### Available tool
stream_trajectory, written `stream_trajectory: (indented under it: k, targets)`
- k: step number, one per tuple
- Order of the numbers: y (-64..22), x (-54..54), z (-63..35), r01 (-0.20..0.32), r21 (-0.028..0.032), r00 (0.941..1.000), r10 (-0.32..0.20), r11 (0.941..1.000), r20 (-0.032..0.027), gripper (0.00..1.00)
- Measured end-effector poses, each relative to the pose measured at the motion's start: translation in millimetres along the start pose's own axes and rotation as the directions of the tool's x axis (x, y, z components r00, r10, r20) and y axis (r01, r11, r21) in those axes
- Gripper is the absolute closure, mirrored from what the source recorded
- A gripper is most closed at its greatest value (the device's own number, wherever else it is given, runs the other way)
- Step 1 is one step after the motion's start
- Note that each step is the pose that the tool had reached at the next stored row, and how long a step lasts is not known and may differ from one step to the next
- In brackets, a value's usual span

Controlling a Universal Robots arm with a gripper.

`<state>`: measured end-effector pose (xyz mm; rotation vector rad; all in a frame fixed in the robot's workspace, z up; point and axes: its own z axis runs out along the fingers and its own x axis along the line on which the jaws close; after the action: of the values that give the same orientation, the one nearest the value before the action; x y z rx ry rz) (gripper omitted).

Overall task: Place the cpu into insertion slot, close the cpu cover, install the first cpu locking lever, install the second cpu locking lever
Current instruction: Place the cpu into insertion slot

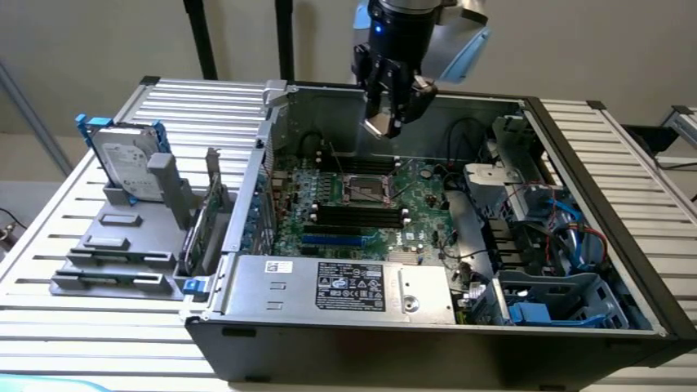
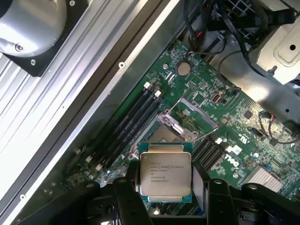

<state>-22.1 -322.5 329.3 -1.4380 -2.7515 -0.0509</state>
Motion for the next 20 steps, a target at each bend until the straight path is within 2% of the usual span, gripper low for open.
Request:
stream_trajectory:
  k: [5, 10, 15, 20]
  targets:
    - [0.0, 0.0, 0.0, -0.086, -0.0041, 0.9963, 0.086, 0.9963, 0.0009, 0.45]
    - [0.0, 0.0, 0.0, -0.174, -0.0085, 0.9847, 0.174, 0.9847, 0.0014, 0.45]
    - [0.0, 0.0, 0.0, -0.262, -0.0129, 0.9650, 0.262, 0.9649, 0.0015, 0.45]
    - [0.0, 0.0, 0.0, -0.348, -0.0174, 0.9373, 0.348, 0.9372, 0.0012, 0.45]
